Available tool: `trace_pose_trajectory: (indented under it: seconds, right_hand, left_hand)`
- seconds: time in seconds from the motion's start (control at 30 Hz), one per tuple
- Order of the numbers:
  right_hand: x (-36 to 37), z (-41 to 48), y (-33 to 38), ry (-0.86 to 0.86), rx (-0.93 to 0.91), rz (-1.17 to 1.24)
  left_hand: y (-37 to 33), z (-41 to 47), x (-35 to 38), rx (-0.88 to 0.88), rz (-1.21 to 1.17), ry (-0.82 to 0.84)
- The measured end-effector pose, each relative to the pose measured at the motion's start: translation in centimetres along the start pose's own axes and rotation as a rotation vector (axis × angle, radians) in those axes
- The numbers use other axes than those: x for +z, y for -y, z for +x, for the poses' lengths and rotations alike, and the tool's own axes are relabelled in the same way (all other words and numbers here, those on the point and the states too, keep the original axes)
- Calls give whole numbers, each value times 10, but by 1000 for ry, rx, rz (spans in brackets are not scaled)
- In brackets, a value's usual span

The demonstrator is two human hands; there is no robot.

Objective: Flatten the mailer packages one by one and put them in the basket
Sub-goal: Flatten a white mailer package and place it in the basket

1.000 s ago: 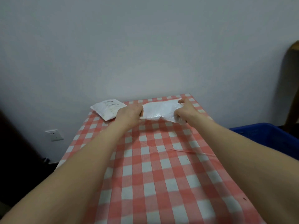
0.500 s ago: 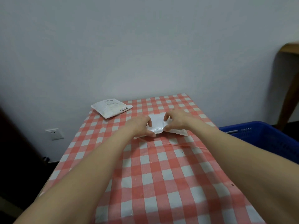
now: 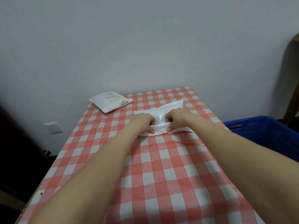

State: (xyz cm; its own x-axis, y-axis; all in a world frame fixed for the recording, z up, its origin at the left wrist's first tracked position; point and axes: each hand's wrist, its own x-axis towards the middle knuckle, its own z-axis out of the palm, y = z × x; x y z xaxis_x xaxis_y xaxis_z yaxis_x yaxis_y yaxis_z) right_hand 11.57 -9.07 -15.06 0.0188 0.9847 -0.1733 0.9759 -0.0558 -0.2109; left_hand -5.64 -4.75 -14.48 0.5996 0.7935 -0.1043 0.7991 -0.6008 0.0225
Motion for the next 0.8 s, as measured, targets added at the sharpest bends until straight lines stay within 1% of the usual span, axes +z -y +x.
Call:
trace_pose_trajectory:
  seconds: [0.23, 0.33, 0.4, 0.47, 0.53, 0.57, 0.6, 0.67, 0.7, 0.73, 0.8]
  right_hand:
    - [6, -5, 3, -10, 2, -18]
    - [-2, -10, 6, 6, -6, 33]
    - [-10, -14, 6, 10, -11, 75]
    - [-13, -17, 4, 30, -15, 80]
    - [-14, -20, 2, 36, -8, 120]
    - [-16, -21, 1, 19, -3, 159]
    - [-19, -22, 0, -16, 1, 192]
    - [-26, -23, 0, -116, 15, 211]
    - [-28, -22, 0, -146, 25, 208]
    - [-30, -21, 1, -150, 33, 197]
    - [-29, -21, 6, -74, 44, 163]
  left_hand:
    - [-5, -4, -3, 60, 71, -17]
    - [-3, -8, -10, 79, 63, -30]
    - [-1, -11, -18, 54, 36, -30]
    - [1, -13, -26, 11, -25, 65]
    - [0, -14, -31, -21, -146, 166]
    - [0, -14, -34, -25, -195, 154]
    - [0, -13, -37, -23, -218, 95]
    - [0, -11, -42, -21, -166, -80]
    - [0, -11, -42, -22, -138, -131]
    - [0, -9, -41, -25, -129, -132]
    - [-1, -7, -34, -41, -124, -25]
